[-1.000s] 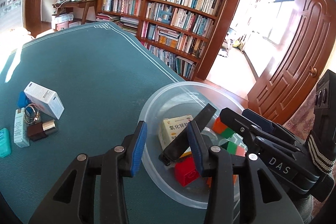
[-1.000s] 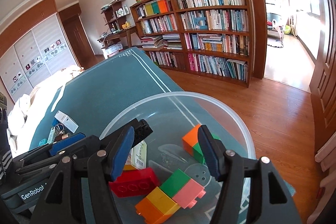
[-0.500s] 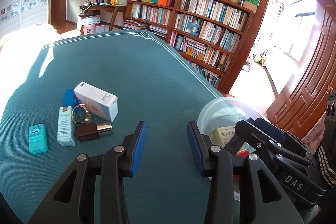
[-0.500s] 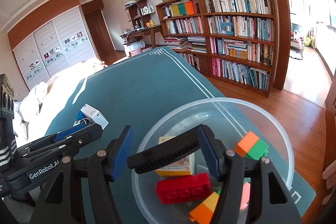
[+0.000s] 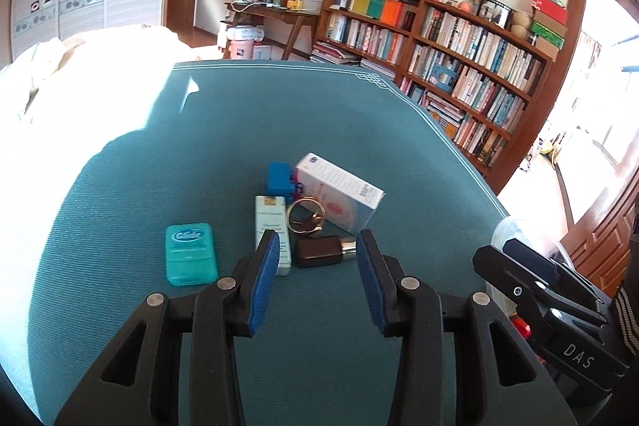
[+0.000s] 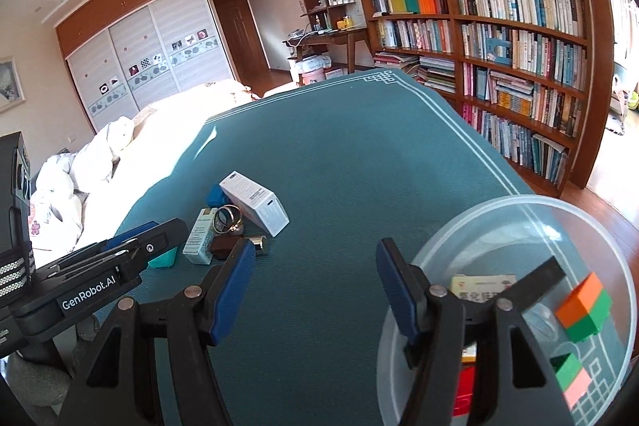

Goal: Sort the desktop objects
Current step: 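Grasp the teal Glide floss box with the left tool while the right tool grasps the white medicine box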

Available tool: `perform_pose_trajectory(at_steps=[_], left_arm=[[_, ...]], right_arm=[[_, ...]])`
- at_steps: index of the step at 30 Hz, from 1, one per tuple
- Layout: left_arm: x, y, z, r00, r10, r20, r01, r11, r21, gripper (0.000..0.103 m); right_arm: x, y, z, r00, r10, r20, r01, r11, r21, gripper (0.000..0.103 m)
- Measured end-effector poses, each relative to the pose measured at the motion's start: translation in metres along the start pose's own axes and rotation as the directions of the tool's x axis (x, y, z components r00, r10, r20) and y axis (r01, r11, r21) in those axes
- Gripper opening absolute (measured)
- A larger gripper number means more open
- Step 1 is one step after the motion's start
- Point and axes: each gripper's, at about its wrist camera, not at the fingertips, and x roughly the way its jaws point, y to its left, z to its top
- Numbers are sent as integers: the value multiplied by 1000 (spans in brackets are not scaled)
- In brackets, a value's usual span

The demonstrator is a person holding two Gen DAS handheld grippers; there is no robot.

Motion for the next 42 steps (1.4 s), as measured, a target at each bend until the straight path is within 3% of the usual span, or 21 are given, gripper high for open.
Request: perform_pose_trajectory(at_steps=[8, 20, 28, 32, 37, 42], left_arm=[[13, 31, 0, 998, 58, -11, -58, 997, -52, 43], [41, 56, -7, 985, 167, -43, -170, 981, -88, 43], [41, 67, -8, 987, 158, -37, -161, 981, -106, 44], [51, 78, -11, 988, 128, -88, -140, 979, -150, 48], [53, 68, -12, 988, 135, -78, -143, 984, -103, 60], [55, 54, -14, 982, 175, -73, -176, 984, -20, 61]], right_arm=[[39, 18, 14, 995, 64, -73, -64, 998, 3, 68], [79, 27, 27, 988, 64, -141, -66, 998, -10, 68], [103, 32, 35, 986, 56, -160, -59, 998, -15, 68], [114, 33, 38, 986, 53, -161, -59, 998, -30, 68], [124, 37, 35, 982, 62, -176, -72, 996, -48, 68], [128, 47, 32, 981, 75, -179, -91, 992, -87, 64]])
